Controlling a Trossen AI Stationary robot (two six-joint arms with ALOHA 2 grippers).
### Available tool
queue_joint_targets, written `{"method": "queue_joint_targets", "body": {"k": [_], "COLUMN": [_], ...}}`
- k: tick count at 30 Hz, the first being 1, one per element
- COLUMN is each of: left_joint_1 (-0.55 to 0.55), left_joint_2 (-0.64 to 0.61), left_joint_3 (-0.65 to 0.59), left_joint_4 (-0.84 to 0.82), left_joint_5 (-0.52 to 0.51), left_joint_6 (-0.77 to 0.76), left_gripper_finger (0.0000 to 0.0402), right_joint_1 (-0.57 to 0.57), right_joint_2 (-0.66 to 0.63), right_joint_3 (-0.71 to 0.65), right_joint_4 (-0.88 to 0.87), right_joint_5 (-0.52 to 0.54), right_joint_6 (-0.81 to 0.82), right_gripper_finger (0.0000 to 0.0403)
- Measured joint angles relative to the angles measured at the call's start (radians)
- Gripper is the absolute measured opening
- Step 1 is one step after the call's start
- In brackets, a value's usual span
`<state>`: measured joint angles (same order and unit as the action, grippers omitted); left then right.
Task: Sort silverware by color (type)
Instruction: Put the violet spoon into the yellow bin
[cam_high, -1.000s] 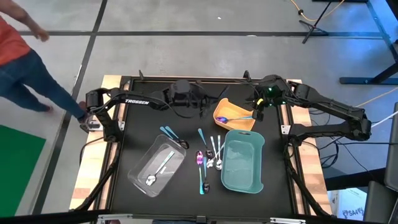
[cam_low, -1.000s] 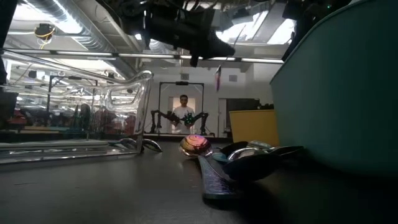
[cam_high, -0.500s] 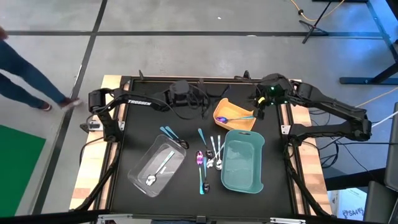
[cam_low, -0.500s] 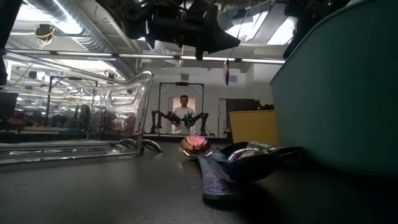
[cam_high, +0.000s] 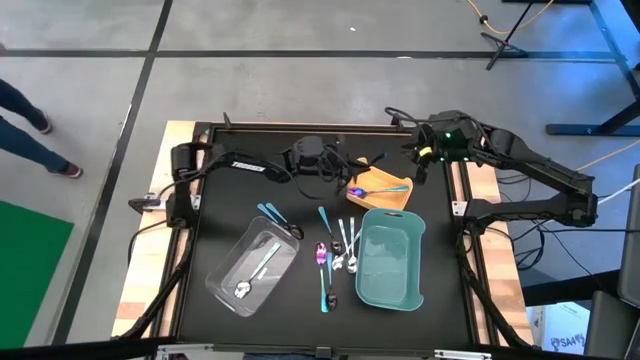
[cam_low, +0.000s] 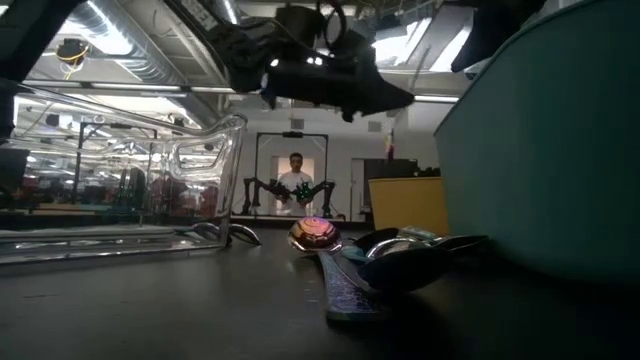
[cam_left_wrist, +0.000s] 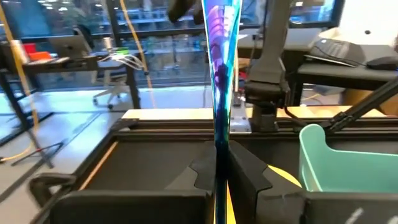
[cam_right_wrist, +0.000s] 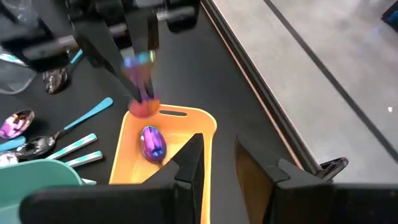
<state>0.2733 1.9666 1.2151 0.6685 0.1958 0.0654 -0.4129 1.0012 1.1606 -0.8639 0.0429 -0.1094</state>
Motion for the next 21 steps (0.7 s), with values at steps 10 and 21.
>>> {"method": "queue_joint_targets", "body": {"k": [10, 21], "left_joint_1": [-0.001, -0.006], "left_joint_2": [0.13, 0.128], "left_joint_3": [0.128, 0.138], "left_joint_4": [-0.143, -0.335], "left_joint_5": [0.043, -0.015], "left_joint_6": [-0.003, -0.034], "left_gripper_finger": [0.0017, 0.0023], "right_joint_1": [0.0, 0.0], "right_joint_2": [0.0, 0.001], "right_joint_3": [0.0, 0.0], "right_joint_4": [-0.002, -0.003], "right_joint_5": [0.0, -0.001], "right_joint_6": [0.008, 0.008], "right_gripper_finger": [0.0079, 0.0079]}}
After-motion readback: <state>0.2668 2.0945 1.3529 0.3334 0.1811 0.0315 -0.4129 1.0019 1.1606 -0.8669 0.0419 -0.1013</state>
